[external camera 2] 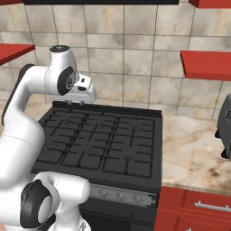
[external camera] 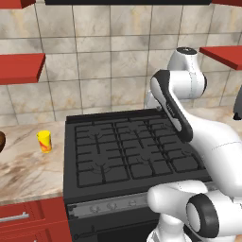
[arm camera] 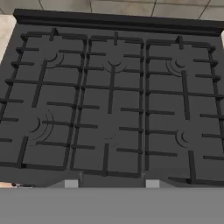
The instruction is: Pick the cup and bowl from the counter and place them on the counter next to the sink.
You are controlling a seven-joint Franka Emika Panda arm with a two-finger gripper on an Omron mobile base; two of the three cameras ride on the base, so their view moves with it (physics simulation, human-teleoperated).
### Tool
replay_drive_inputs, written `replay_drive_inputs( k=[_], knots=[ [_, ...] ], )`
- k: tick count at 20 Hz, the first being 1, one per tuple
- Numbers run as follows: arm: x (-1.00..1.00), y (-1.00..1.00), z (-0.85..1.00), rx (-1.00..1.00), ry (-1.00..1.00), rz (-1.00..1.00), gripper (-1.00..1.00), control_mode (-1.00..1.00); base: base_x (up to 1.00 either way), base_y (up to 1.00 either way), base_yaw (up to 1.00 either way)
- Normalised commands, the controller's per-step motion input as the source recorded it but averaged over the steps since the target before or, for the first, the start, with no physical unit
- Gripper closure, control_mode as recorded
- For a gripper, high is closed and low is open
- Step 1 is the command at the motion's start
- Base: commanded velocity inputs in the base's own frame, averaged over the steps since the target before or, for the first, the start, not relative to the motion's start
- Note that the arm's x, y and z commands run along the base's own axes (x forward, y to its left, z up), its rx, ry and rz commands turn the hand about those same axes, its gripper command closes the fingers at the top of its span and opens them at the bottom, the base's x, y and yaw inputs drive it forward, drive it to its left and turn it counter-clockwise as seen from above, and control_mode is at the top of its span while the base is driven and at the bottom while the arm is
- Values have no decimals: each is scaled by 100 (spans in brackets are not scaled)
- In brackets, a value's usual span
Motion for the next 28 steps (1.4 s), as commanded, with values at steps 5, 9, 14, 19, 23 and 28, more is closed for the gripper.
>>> replay_drive_inputs(
  k=[5, 9, 14, 19, 23, 28],
  knots=[
    [-15, 6, 0, 0, 0, 0, -100, -100, 0, 0, 0],
    [-36, 36, 0, 0, 0, 0, -100, -100, 0, 0, 0],
    [-33, 37, 0, 0, 0, 0, -100, -100, 0, 0, 0],
    [-12, 53, -5, 0, 0, 0, -100, -100, 0, 0, 0],
    [0, 68, -12, 1, 0, 0, -100, -100, 0, 0, 0],
    [0, 42, -16, 24, 0, -4, -100, -100, 0, 0, 0]
  ],
)
